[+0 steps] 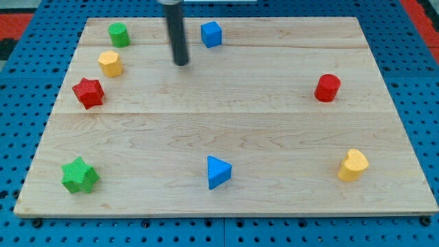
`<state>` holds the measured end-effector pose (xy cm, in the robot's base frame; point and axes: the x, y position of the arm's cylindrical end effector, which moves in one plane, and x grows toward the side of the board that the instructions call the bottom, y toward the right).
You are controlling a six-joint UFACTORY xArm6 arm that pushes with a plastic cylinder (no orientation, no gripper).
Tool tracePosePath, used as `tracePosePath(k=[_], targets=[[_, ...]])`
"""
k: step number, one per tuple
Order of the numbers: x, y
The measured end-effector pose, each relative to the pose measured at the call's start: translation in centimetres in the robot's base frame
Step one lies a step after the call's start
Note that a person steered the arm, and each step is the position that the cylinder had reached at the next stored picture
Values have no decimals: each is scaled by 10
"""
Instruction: Move yellow heart towards center
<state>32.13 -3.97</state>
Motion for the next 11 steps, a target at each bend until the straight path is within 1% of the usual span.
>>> tracePosePath(k=[2,3,4,5,6,7,8,9,10,11], targets=[[1,186],[11,276],[68,350],[148,379],[208,377],[221,346],[223,304],[247,291],[260,283],[236,225]])
